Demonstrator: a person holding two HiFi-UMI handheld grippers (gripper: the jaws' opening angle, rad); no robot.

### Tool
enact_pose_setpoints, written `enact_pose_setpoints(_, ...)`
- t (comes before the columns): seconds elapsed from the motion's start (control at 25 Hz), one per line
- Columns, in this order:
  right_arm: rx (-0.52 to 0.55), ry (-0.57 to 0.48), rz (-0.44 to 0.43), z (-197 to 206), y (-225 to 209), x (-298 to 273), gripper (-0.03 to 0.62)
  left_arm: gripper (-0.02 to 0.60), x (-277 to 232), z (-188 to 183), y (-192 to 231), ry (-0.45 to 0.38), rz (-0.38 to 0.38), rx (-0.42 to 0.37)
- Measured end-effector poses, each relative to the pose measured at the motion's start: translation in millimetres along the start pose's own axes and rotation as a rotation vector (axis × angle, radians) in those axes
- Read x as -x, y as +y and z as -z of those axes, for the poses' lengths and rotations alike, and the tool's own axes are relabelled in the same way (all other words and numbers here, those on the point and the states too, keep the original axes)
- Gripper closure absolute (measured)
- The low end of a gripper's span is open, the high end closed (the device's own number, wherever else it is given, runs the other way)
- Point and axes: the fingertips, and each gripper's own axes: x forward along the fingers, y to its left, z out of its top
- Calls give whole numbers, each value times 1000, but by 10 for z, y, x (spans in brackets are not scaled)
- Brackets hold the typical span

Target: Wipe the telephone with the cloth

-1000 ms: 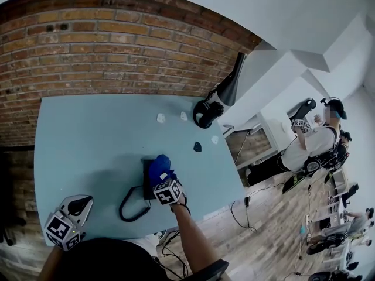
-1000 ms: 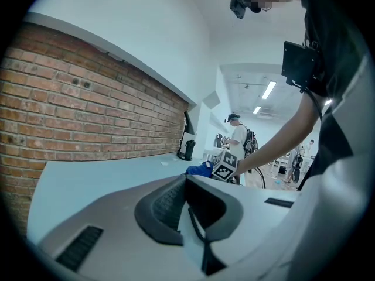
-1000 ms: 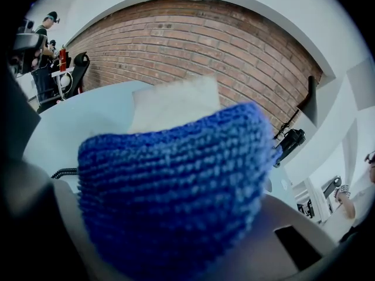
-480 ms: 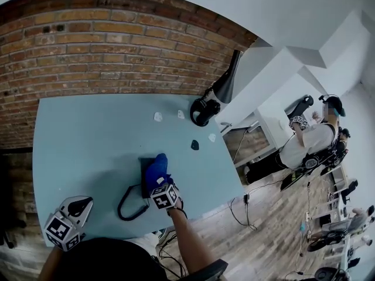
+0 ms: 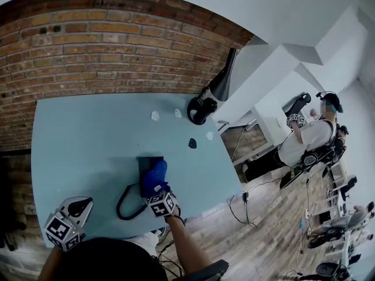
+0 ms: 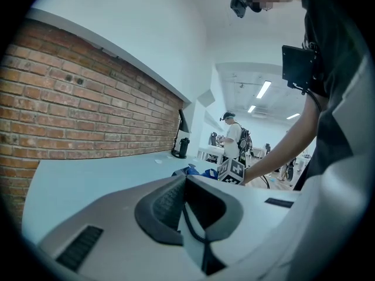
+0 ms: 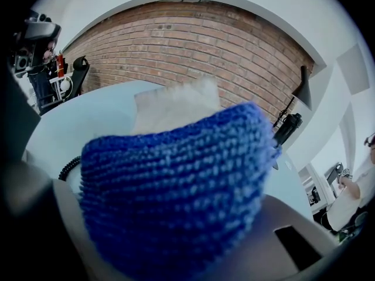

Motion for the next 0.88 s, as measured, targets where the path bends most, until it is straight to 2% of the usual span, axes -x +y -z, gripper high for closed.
enact_pose_setpoints(0.72,-31,43,0,375,200,118,519,591,-16,33,-55,10,23,-4)
enact_pose_setpoints(0.88,-63,95,-43,579,315,143,521,591,-13,44,-52,11,17,-4)
